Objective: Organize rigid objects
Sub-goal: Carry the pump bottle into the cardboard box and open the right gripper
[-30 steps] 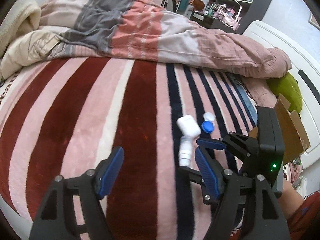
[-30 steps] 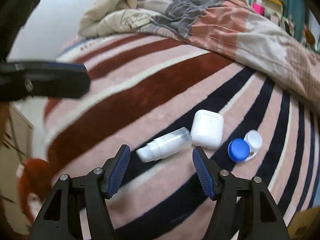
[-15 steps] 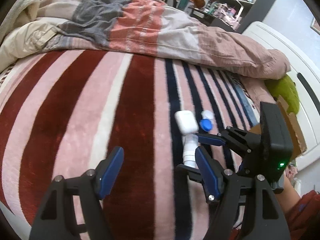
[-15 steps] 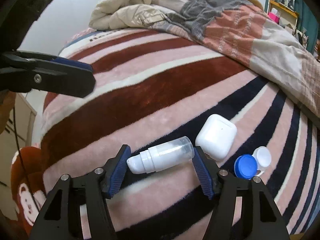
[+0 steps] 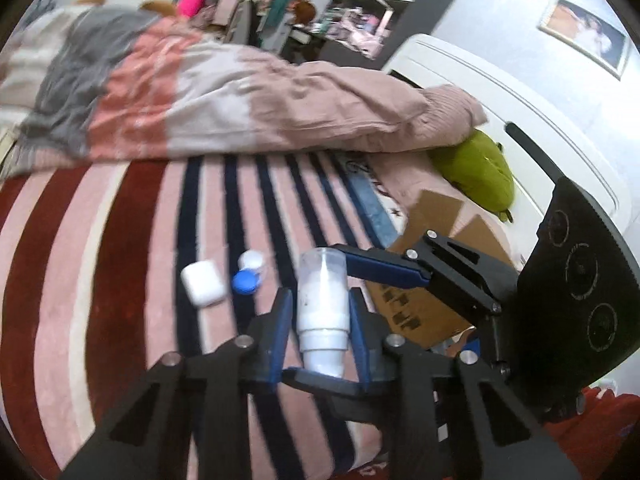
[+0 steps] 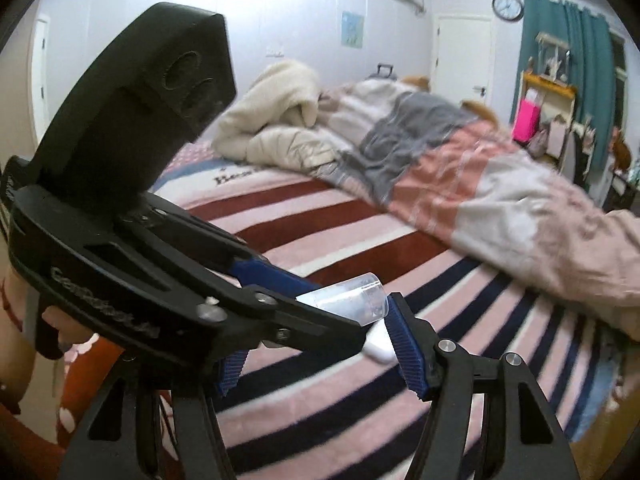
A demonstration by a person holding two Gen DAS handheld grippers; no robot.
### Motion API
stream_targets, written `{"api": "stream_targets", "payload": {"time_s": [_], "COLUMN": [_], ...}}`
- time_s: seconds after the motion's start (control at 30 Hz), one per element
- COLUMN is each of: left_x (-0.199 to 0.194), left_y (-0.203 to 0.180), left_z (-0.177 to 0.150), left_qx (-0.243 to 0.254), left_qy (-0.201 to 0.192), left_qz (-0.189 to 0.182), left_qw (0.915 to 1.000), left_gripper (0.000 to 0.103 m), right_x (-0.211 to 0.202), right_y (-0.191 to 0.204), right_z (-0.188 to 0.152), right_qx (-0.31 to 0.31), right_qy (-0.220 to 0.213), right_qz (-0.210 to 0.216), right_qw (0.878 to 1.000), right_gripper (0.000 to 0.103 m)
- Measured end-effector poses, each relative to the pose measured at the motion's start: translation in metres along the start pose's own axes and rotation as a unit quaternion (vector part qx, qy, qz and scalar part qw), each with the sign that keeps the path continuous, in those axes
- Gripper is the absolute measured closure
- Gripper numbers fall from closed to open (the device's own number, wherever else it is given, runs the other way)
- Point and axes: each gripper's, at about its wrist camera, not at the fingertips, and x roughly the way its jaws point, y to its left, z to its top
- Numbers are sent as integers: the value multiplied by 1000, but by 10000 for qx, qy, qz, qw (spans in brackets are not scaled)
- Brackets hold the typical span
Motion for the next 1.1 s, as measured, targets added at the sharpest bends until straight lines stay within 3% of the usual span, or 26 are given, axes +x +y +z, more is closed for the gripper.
{"api": "stream_targets", "payload": {"time_s": [0.27,0.5,0.67,0.87,0.9,1.0,1.03,1.1], "left_x": [47,116,151,166,165,153,147,130], "left_y": [-80,-155,-181,-189,-189,-182,-178,-169], "left_z": [33,47,49,48,48,48,49,51], "left_qx": [597,1270,1415,1471,1477,1553,1545,1519], "left_qy": [343,904,1203,1368,1341,1116,1026,822], "left_qz": [-310,-510,-775,-771,-678,-279,-214,-129], "left_qw": [9971,9865,9795,9766,9776,9811,9824,9849], "left_gripper": [78,81,81,81,80,56,50,47], "right_x": [-71,-117,-144,-155,-155,-149,-149,-148], "right_y": [-40,-92,-124,-139,-140,-139,-138,-138], "right_z": [-16,-48,-76,-93,-95,-95,-94,-92], "right_qx": [337,853,1270,1490,1499,1385,1333,1318], "right_qy": [-144,231,359,539,575,755,784,785], "right_qz": [-642,-1363,-1588,-1699,-1684,-1932,-2000,-2010], "right_qw": [9973,9867,9785,9726,9725,9684,9675,9675], "right_gripper": [43,43,43,43,43,39,33,31]}}
